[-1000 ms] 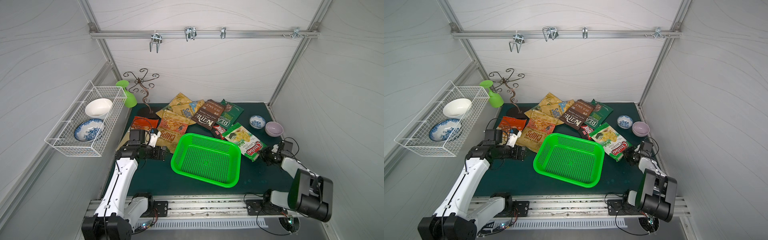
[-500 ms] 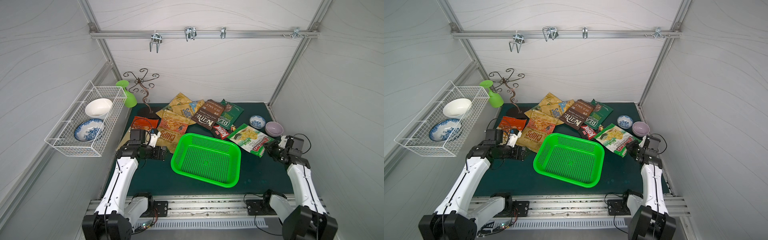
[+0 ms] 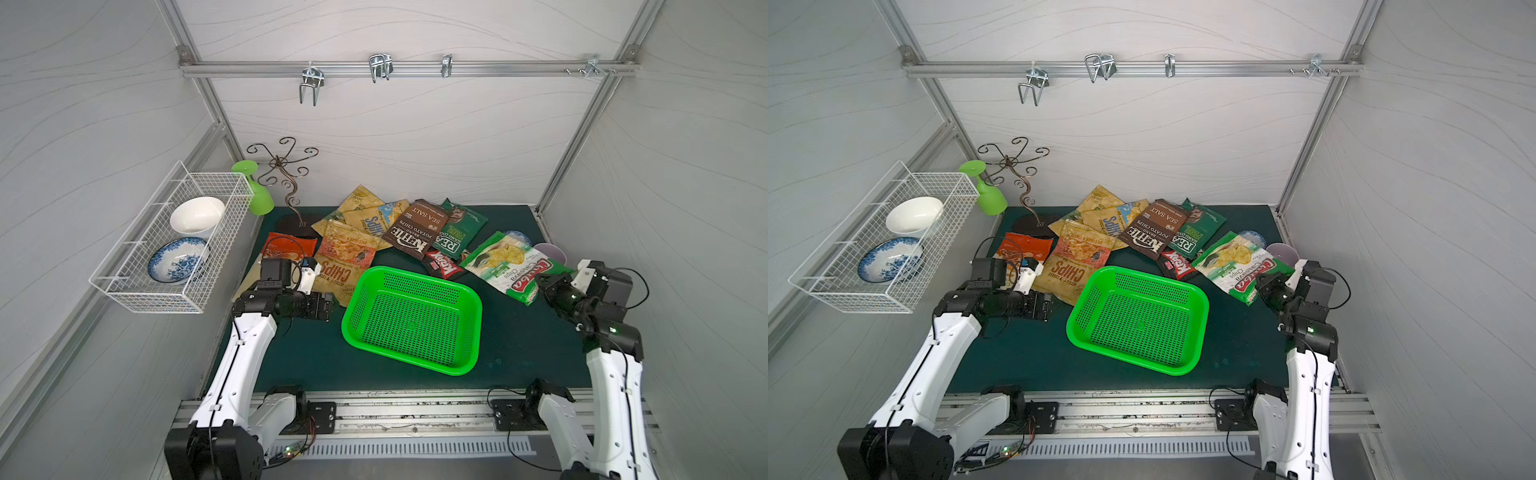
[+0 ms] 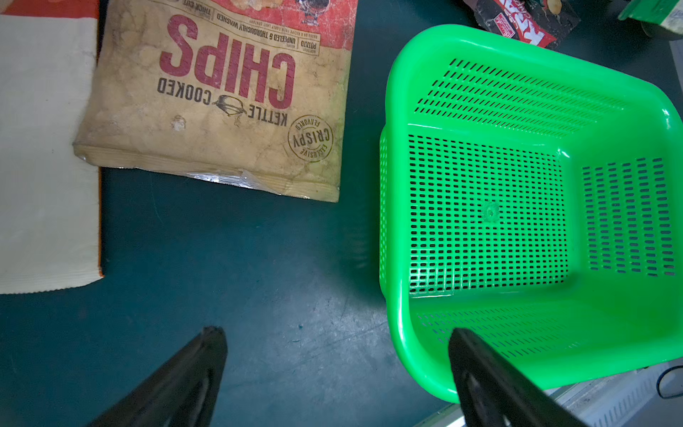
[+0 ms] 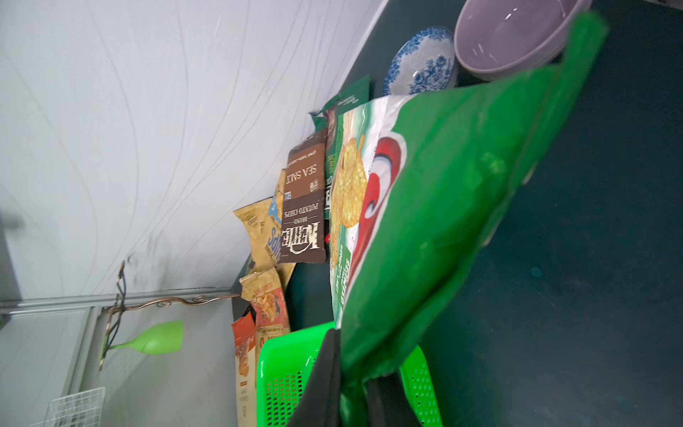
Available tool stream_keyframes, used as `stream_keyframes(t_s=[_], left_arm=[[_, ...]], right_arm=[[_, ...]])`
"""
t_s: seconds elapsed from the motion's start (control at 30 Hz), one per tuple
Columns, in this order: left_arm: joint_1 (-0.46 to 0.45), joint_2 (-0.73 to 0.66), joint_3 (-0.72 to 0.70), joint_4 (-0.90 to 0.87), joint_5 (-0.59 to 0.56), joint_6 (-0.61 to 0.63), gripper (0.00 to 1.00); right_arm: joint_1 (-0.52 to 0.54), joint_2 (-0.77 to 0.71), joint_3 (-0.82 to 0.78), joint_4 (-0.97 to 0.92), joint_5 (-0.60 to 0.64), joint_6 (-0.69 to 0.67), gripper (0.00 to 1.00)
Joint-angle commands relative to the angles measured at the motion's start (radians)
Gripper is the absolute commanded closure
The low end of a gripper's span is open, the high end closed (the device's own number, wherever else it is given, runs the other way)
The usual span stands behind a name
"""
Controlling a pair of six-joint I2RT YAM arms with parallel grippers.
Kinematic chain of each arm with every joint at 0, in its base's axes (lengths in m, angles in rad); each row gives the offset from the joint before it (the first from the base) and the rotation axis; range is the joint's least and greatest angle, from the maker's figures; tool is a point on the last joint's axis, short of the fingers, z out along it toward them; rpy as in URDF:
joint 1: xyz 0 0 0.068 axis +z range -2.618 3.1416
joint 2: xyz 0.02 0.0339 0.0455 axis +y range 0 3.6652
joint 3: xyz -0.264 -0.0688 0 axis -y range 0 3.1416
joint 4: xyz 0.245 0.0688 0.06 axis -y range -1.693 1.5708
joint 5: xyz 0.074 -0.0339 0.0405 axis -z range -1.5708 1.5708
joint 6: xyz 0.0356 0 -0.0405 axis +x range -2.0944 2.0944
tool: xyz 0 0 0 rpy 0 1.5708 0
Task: Put the potato chips into the basket
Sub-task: Pick up the potato chip from the center of the board, then place the potato chip in the basket.
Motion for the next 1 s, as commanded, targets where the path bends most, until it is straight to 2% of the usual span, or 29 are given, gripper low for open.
stream_keyframes(t_s=[0.0,0.2,0.33,0.73,0.97], left_arm=[[0.001,0.008,0.003,0.040,-0.007,0.003,0.02],[0.000,0.007,0.003,0.041,-0.015,0.001,0.02],[0.001,0.007,0.001,0.042,-0.016,0.001,0.02],[0.001,0.014,0.000,0.045,-0.024,0.000,0.02],[0.001,0.028,0.001,0.045,-0.026,0.000,0.02]], right_arm=[[0.020,-0.047,0.062,-0.016,-0.037,0.021,1.00],[0.084,-0.078,0.092,-0.017,-0.094,0.048,1.00],[0.205,-0.102,0.061,-0.009,-0.088,0.076,1.00],[0.676,-0.177,-0.107,0.087,0.151,0.171,1.00],[1.013,-0.084,-0.183,0.218,0.417,0.215,1.00]])
